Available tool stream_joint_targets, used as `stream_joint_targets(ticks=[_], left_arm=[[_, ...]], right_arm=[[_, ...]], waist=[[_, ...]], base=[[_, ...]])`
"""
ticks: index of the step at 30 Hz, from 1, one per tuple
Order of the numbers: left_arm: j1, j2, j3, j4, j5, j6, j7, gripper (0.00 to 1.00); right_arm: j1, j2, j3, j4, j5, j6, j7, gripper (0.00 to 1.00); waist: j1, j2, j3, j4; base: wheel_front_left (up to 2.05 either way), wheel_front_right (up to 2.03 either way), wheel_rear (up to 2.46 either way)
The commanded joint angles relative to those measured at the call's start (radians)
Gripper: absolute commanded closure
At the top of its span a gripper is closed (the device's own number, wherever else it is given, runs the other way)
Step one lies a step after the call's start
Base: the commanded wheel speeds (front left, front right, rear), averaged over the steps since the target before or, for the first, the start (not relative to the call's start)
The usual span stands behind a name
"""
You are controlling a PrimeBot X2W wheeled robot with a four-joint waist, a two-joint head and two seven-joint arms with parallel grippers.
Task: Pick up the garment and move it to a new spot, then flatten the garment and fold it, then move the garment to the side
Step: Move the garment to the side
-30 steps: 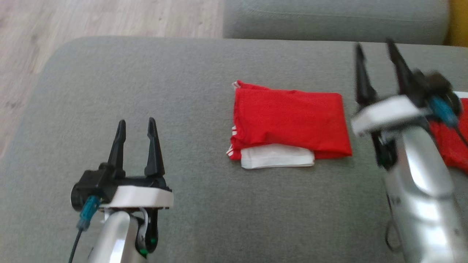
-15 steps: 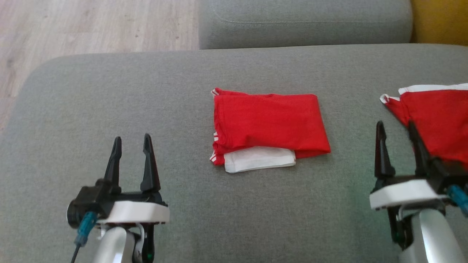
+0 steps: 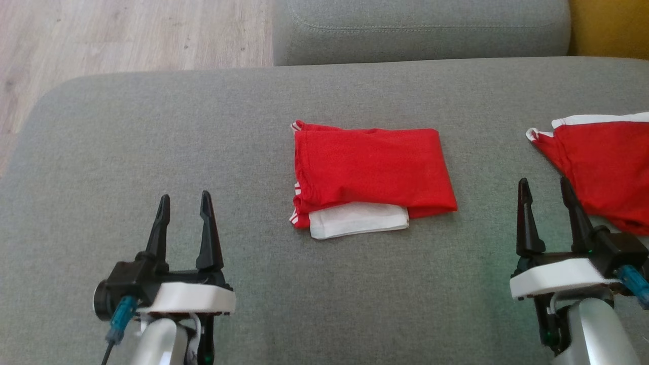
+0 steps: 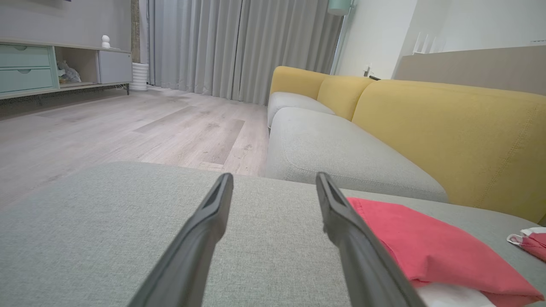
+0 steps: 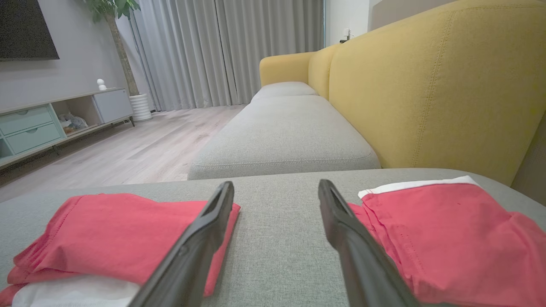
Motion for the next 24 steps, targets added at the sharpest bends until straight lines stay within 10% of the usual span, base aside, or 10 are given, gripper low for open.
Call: stream_joint_targets(ticks=[1, 13, 24], left_arm=[[-0.028, 0.007, 0.030, -0.027, 0.000, -0.004, -0.006, 0.00], [-0.049, 0.007, 0.013, -0.028, -0.003, -0.005, -0.006, 0.00], [-0.114, 0.007, -0.038, -0.010, -0.014, -0.011, -0.006, 0.00]], right_arm=[[-0.038, -0.002, 0.031, -0.030, -0.002, 0.007, -0.011, 0.00], [-0.100, -0.002, 0.055, 0.041, -0.035, 0.007, 0.003, 0.00], [-0.380, -0.002, 0.115, 0.418, 0.093, 0.007, 0.119, 0.00]], waist=[[0.0000, -0.0001, -0.003, -0.001], [0.0000, -0.0001, 0.043, 0.019], [0.0000, -0.0001, 0.146, 0.095]], base=[[0.00, 0.00, 0.00], [0.00, 0.00, 0.00], [0.00, 0.00, 0.00]])
